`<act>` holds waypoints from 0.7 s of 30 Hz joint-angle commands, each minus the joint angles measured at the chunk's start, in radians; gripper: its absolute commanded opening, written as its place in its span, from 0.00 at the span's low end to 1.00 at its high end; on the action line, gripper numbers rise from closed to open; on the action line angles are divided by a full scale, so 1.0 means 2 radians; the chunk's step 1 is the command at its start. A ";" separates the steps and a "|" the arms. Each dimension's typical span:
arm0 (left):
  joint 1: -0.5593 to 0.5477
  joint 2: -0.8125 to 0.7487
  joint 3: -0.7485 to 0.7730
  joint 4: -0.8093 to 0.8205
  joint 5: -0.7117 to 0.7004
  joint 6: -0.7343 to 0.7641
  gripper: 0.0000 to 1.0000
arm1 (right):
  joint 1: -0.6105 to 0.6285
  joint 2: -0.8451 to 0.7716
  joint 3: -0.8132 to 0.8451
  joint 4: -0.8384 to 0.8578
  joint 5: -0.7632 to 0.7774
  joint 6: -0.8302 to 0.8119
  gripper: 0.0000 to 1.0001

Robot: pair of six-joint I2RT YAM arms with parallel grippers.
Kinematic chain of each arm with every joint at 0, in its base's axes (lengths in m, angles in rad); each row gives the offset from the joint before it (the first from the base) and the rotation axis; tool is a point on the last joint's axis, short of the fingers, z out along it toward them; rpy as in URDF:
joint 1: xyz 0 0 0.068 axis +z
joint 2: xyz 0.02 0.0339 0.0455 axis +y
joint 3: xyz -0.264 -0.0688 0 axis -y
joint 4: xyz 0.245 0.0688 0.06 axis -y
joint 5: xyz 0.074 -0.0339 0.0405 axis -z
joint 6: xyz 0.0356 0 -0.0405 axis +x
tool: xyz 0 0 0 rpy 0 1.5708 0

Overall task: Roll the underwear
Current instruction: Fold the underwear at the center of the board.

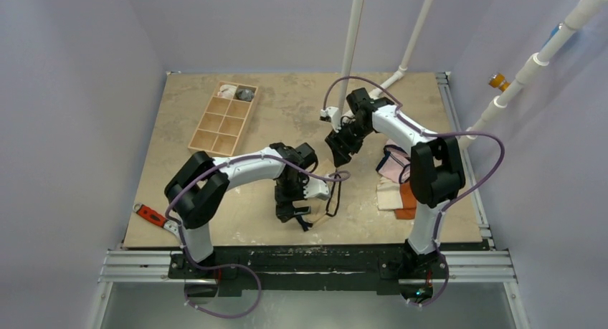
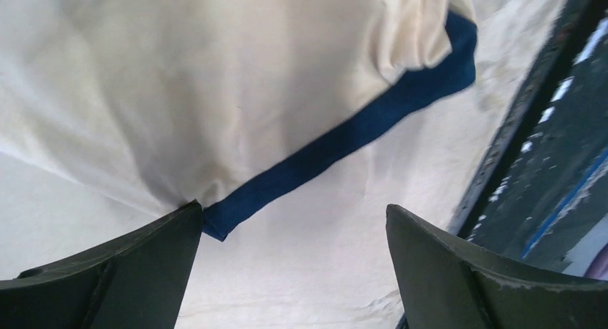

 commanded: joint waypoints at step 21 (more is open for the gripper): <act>0.194 -0.034 0.087 -0.043 0.084 0.042 1.00 | 0.029 -0.207 -0.226 0.150 0.016 -0.031 0.59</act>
